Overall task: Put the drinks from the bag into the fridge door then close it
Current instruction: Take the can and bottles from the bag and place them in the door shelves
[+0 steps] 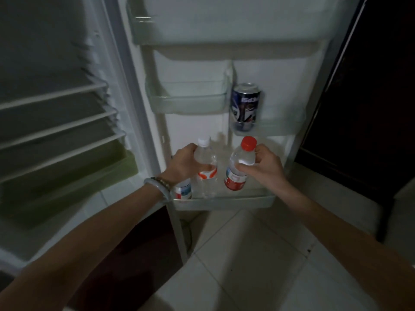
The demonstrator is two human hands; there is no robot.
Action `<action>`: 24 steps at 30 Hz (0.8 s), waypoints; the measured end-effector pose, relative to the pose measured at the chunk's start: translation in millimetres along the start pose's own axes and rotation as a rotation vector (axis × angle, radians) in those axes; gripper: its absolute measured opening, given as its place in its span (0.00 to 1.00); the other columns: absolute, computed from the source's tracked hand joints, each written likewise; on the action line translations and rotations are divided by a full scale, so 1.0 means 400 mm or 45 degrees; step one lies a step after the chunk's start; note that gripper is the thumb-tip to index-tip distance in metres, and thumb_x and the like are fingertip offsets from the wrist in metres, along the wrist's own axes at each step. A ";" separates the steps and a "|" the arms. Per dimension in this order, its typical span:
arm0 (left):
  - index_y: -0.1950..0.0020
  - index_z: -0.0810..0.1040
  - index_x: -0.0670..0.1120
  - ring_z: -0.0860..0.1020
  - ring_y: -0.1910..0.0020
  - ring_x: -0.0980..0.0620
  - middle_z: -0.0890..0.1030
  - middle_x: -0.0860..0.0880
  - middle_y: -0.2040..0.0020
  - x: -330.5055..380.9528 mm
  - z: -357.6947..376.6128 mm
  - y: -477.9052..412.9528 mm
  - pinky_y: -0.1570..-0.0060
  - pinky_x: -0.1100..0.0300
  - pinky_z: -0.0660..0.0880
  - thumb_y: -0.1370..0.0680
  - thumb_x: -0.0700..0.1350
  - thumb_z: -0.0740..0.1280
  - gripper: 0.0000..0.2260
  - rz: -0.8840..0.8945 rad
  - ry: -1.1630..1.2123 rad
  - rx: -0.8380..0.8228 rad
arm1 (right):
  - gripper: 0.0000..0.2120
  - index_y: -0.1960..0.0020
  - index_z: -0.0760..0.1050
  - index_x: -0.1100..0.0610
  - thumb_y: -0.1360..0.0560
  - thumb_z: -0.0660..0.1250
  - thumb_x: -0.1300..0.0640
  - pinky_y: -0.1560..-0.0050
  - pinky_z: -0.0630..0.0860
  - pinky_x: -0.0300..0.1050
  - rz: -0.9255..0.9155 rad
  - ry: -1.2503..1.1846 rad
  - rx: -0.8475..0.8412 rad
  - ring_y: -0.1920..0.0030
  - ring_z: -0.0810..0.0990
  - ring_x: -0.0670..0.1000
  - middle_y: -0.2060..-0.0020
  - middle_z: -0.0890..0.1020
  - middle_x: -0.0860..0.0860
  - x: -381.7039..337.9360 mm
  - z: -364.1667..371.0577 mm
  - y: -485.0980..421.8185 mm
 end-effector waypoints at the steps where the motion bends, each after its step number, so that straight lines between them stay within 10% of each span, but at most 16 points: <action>1: 0.41 0.73 0.46 0.76 0.50 0.51 0.78 0.49 0.46 -0.001 0.019 -0.016 0.52 0.58 0.72 0.36 0.54 0.77 0.28 -0.014 -0.021 0.023 | 0.20 0.53 0.72 0.50 0.39 0.78 0.50 0.59 0.76 0.39 0.012 0.005 -0.002 0.59 0.79 0.40 0.61 0.79 0.40 0.019 0.004 -0.021; 18: 0.44 0.75 0.41 0.75 0.53 0.54 0.78 0.49 0.50 -0.112 0.180 -0.045 0.55 0.65 0.69 0.33 0.41 0.75 0.19 -0.108 0.081 0.074 | 0.18 0.49 0.75 0.57 0.35 0.76 0.54 0.66 0.69 0.32 0.102 -0.030 -0.336 0.60 0.77 0.43 0.60 0.79 0.46 0.188 0.172 -0.156; 24: 0.38 0.71 0.43 0.76 0.44 0.48 0.78 0.45 0.43 -0.136 0.198 -0.046 0.44 0.52 0.74 0.33 0.41 0.76 0.26 -0.119 0.086 0.014 | 0.19 0.49 0.75 0.54 0.36 0.76 0.50 0.66 0.70 0.34 0.172 0.036 -0.378 0.59 0.78 0.45 0.59 0.79 0.45 0.214 0.190 -0.163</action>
Point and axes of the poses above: each hand's wrist, its own y-axis away from the middle knuckle, its own z-axis out of the palm, x = y × z, the point moved 1 cm from there along -y, towards the middle knuckle
